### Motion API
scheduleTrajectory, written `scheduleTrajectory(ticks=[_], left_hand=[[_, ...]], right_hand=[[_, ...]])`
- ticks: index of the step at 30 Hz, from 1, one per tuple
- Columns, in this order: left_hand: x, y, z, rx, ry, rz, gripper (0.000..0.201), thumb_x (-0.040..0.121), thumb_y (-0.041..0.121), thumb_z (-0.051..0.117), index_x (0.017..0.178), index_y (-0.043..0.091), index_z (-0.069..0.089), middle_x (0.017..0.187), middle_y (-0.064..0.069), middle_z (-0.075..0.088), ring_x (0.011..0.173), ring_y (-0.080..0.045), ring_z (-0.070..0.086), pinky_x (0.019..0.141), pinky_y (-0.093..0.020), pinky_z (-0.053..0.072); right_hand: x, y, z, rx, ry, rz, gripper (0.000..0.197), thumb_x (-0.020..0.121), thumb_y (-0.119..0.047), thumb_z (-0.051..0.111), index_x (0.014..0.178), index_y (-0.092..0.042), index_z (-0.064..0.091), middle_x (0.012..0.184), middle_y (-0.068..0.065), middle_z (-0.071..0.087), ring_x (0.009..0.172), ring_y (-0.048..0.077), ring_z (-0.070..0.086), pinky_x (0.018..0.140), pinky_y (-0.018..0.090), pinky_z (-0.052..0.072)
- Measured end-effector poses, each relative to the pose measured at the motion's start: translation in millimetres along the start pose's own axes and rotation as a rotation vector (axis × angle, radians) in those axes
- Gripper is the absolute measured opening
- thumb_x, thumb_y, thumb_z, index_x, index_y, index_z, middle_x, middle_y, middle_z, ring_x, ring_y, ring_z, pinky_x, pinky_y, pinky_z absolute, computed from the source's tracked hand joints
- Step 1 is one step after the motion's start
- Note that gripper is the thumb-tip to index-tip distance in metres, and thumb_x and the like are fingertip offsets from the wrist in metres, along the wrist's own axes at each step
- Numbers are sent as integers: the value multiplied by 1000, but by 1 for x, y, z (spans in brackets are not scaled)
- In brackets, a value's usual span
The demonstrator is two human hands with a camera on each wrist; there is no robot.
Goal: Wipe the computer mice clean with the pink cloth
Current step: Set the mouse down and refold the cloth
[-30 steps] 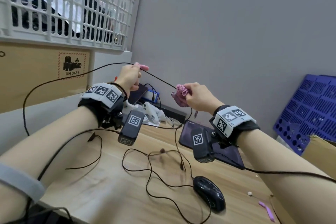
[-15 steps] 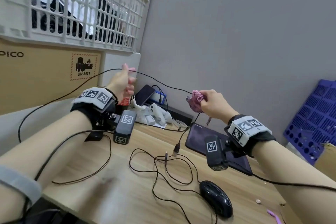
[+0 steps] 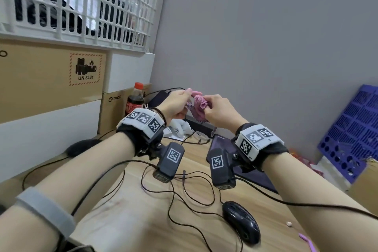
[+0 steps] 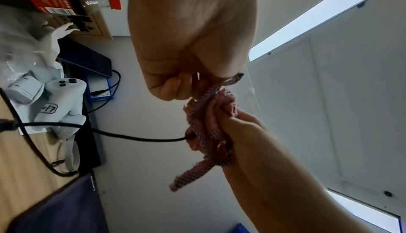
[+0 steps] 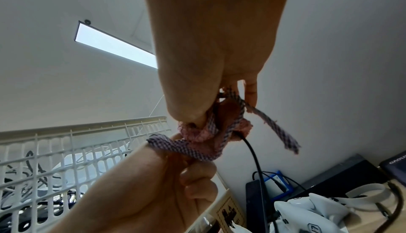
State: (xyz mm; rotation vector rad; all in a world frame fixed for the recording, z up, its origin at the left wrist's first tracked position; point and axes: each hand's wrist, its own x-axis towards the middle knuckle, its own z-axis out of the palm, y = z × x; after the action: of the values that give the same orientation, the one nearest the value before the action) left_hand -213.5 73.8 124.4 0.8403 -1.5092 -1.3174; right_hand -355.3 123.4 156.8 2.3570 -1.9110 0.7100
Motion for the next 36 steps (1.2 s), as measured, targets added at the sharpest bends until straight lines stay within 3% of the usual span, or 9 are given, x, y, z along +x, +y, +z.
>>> scheduleTrajectory(ticks=[4,12,18,20,22,26,29,32,36], left_hand=[[9,-8,-23,-22,67,-26,39,107,33,28,112,19,64,61,8,26,40,-3,21,39,-15,18],[10,-28,-73,-49,186,-67,39,108,32,28,120,14,60,52,12,28,37,-2,20,36,-14,17],[9,-42,-93,-63,238,-76,38,107,32,28,117,15,61,42,15,31,37,-2,21,36,-14,17],[9,-45,-87,-96,295,-70,40,107,33,28,114,16,63,45,14,31,38,-3,21,38,-16,17],[9,-45,-77,-147,323,-57,42,106,36,29,111,16,66,56,9,31,42,-6,22,42,-18,19],[-2,-39,-52,-97,110,-34,36,101,42,45,114,19,69,71,9,41,50,-5,36,46,-16,31],[-13,-40,-30,37,-83,8,32,99,36,52,116,15,70,83,5,61,62,-7,50,55,-19,39],[-15,-44,-22,34,-48,22,36,102,34,48,118,9,68,98,-11,68,83,-16,58,61,-20,45],[-10,-43,-28,59,37,99,34,98,37,53,107,11,73,88,-18,61,77,-25,47,57,-22,42]], right_hand=[[-5,9,8,-15,-53,7,21,90,-11,45,82,-16,63,77,10,66,77,34,61,68,35,47],[-8,28,25,-94,-246,17,27,91,-13,44,95,-23,69,81,5,68,74,26,61,64,30,47],[-8,32,27,-59,-248,29,33,90,-8,41,97,-25,68,77,6,66,70,24,58,64,28,44],[-5,31,28,-47,-260,36,30,90,-8,42,90,-24,67,72,4,63,65,21,55,62,27,42],[-2,29,29,-24,-272,35,30,91,-8,42,71,-24,58,63,1,57,58,19,49,58,27,40],[5,19,33,47,-237,20,32,93,-11,45,65,-22,56,63,3,58,63,23,50,56,26,40],[9,11,37,107,-226,-5,24,94,-16,47,87,-19,70,82,9,71,78,28,64,69,31,50],[10,8,43,165,-230,-27,23,94,-18,49,100,-19,71,90,7,73,86,26,67,78,35,55],[8,9,49,272,-176,-13,21,95,-22,49,88,-18,69,88,11,72,85,29,66,77,38,53]])
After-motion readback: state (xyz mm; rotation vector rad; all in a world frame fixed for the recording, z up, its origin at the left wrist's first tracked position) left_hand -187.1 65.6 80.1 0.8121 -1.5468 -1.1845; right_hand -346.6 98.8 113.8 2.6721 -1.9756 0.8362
